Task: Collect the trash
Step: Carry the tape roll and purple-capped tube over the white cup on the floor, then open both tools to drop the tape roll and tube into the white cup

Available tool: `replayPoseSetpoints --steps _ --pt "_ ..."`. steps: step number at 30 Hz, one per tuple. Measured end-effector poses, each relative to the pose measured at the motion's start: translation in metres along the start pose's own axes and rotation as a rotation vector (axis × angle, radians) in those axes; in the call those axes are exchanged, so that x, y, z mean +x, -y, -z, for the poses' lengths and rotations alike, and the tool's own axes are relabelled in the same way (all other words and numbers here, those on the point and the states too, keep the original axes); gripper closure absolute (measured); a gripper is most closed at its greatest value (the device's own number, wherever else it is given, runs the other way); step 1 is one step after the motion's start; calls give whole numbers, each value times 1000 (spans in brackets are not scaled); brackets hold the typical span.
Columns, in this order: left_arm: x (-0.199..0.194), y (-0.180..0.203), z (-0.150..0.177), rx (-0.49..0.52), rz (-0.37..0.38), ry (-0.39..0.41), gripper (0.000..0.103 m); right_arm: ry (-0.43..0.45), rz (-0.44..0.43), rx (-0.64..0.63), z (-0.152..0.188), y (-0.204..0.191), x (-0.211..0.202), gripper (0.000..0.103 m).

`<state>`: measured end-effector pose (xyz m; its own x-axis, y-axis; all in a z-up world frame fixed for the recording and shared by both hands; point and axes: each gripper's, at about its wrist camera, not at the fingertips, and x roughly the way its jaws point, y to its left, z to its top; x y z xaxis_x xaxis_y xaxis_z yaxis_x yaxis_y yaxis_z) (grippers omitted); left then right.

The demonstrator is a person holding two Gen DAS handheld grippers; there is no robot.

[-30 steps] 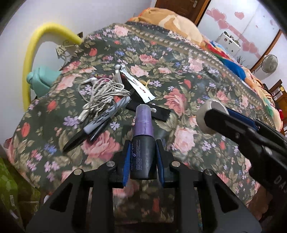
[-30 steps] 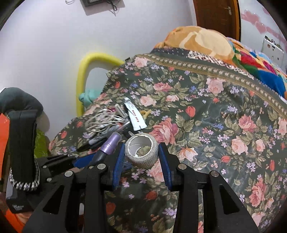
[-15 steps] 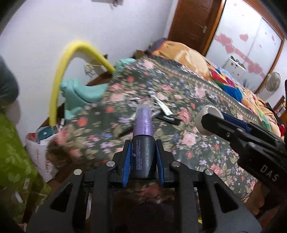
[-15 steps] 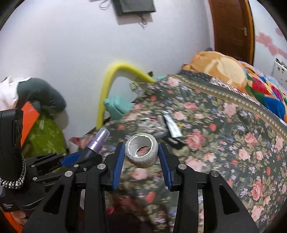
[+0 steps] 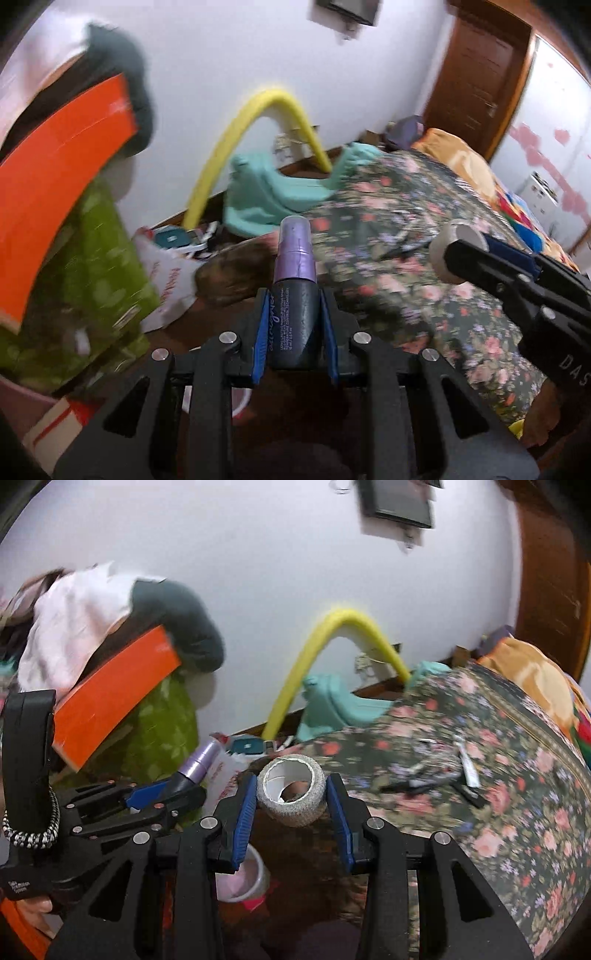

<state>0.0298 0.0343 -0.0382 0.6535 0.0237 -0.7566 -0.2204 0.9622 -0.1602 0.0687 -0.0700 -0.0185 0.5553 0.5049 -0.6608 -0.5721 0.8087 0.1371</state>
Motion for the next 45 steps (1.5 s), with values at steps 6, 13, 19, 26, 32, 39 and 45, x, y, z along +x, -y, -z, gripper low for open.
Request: replayPoseSetpoints --steps 6,13,19,26,32,39,45 --pt "1 -62 26 -87 -98 -29 78 -56 -48 -83 2 -47 32 68" --pt "30 -121 61 -190 -165 -131 78 -191 -129 -155 18 -90 91 68" --pt "69 -156 92 -259 -170 -248 78 -361 -211 -174 43 -111 154 68" --pt "117 -181 118 -320 -133 -379 78 -537 -262 -156 70 -118 215 68" --pt "141 -188 125 -356 -120 -415 78 -609 -304 -149 73 -122 241 67" --pt "156 -197 127 -384 -150 -419 71 -632 -304 -179 72 -126 252 52" --pt "146 -194 130 -359 -158 -420 70 -636 -299 -171 75 -119 250 51"
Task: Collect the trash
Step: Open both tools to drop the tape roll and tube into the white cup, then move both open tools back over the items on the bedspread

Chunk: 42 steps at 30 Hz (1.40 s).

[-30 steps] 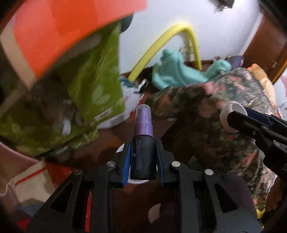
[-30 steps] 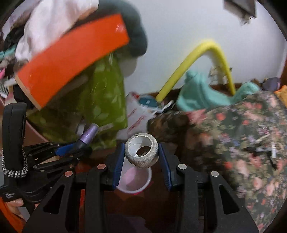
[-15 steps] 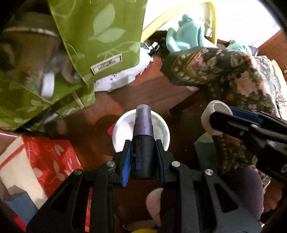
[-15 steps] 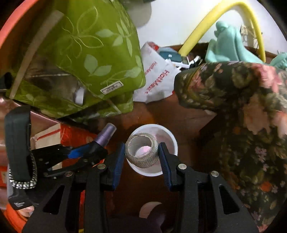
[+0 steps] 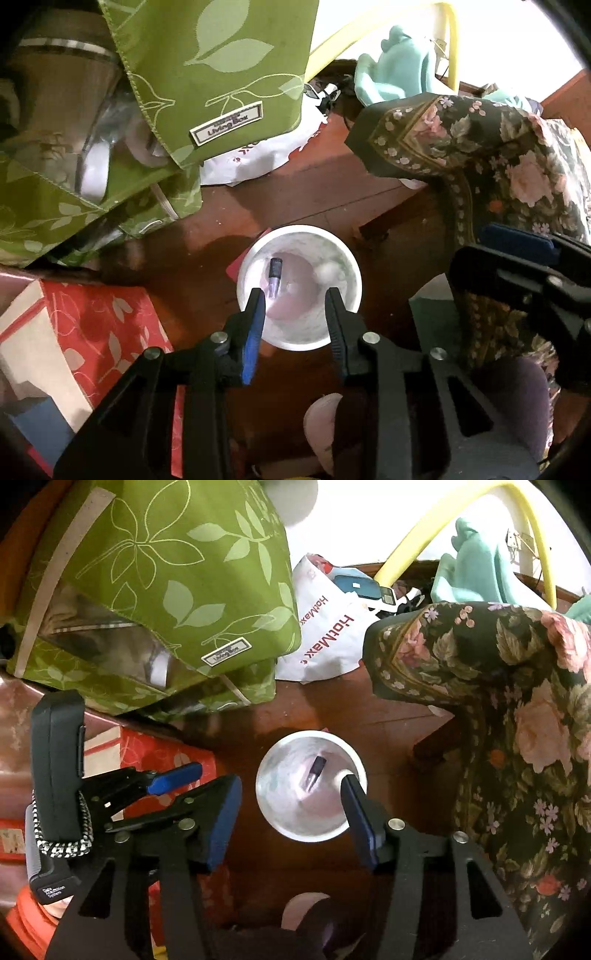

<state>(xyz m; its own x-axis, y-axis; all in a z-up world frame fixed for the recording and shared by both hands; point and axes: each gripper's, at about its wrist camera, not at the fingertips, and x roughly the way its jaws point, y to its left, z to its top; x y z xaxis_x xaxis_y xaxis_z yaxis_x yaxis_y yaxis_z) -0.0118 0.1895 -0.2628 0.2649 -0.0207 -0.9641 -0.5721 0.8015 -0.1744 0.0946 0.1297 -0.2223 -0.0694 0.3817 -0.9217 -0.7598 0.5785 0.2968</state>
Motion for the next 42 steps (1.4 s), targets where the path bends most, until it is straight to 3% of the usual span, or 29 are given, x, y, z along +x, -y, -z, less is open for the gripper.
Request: replayPoseSetpoints --steps 5,12,20,28,36,42 --pt "-15 3 6 0 7 19 69 32 12 11 7 4 -17 51" --pt "-54 25 10 25 11 108 69 143 64 54 22 18 -66 51" --pt "-118 77 5 96 45 265 68 319 153 79 44 37 -139 51" --pt "-183 152 4 207 103 434 56 495 229 122 73 58 -213 51" --pt "-208 225 2 275 182 493 51 603 309 218 108 103 -274 51" --pt "-196 277 -4 352 213 450 51 638 403 301 139 146 -306 51"
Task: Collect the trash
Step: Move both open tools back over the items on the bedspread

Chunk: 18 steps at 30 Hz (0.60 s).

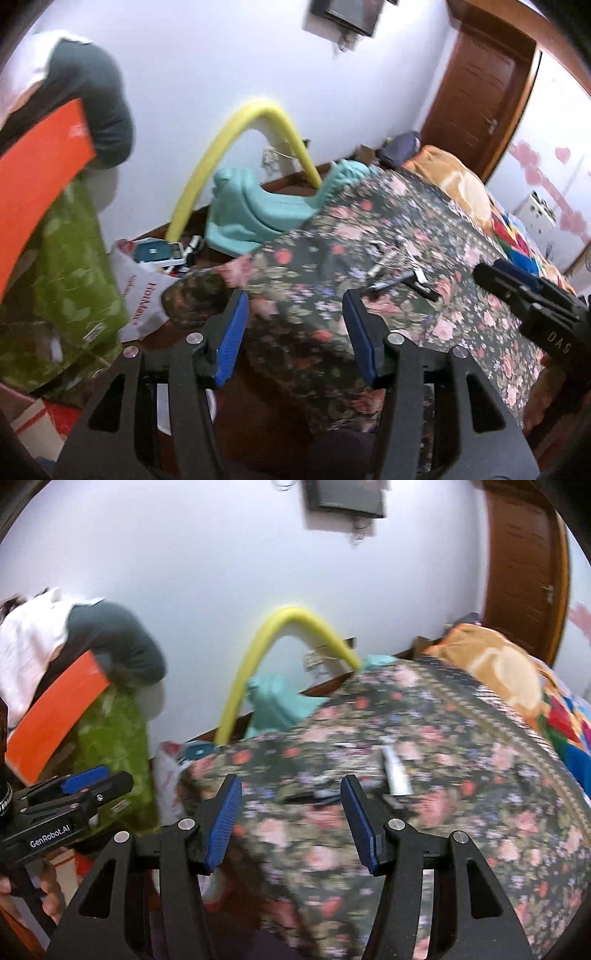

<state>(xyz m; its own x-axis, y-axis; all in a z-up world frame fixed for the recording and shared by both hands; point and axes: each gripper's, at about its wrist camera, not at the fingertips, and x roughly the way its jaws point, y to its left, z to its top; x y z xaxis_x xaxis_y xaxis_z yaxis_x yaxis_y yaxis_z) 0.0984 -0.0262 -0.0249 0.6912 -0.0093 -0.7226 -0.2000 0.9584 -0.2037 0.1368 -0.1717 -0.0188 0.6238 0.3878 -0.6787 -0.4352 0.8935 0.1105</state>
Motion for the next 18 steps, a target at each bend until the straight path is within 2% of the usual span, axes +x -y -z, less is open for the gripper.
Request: replayPoseSetpoints --steps 6,11,18 --pt "39 44 -5 75 22 -46 50 -19 75 71 3 62 3 51" --pt "78 67 -11 93 43 -100 45 -66 112 110 9 99 18 51" --pt "135 89 -15 159 66 -187 45 -171 82 113 22 129 60 51"
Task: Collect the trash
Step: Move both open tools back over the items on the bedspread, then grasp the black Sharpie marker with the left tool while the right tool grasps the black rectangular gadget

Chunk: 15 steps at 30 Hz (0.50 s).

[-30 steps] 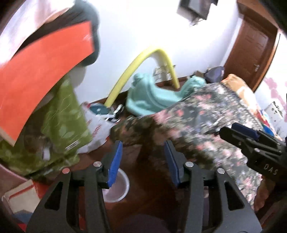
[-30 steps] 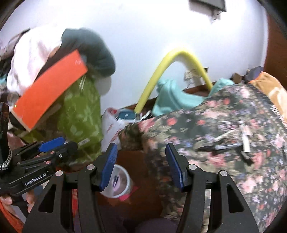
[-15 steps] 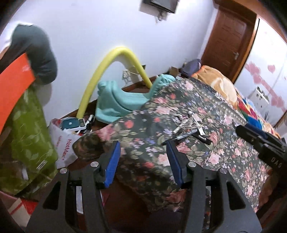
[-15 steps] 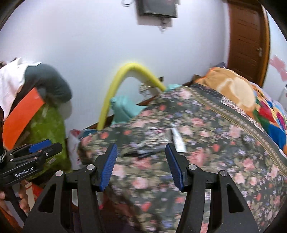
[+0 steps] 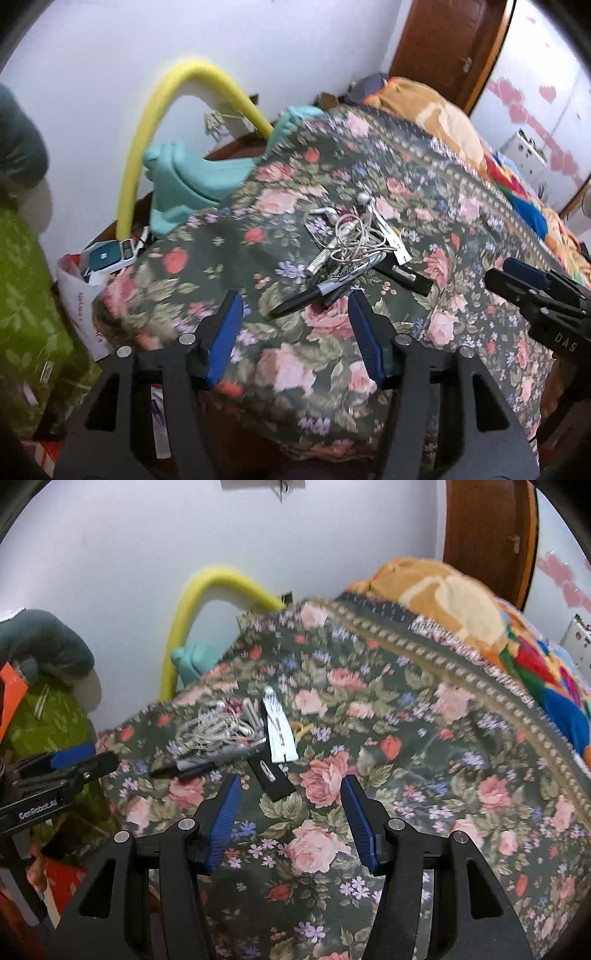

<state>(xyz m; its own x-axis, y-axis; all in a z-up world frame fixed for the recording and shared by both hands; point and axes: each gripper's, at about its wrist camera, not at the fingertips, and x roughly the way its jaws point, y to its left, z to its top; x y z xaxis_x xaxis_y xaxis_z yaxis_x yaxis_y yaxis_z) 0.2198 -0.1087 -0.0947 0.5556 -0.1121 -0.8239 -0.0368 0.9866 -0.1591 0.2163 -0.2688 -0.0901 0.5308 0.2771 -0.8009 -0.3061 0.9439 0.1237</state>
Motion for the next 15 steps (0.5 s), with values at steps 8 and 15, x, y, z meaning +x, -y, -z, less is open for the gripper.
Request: replayPoseSetpoints --steps 8,15 --pt "60 4 -9 41 68 -126 45 -134 -101 -42 -1 0 68 51" --pt "88 -1 -12 41 106 -163 45 -144 -75 -183 -2 -21 96 51"
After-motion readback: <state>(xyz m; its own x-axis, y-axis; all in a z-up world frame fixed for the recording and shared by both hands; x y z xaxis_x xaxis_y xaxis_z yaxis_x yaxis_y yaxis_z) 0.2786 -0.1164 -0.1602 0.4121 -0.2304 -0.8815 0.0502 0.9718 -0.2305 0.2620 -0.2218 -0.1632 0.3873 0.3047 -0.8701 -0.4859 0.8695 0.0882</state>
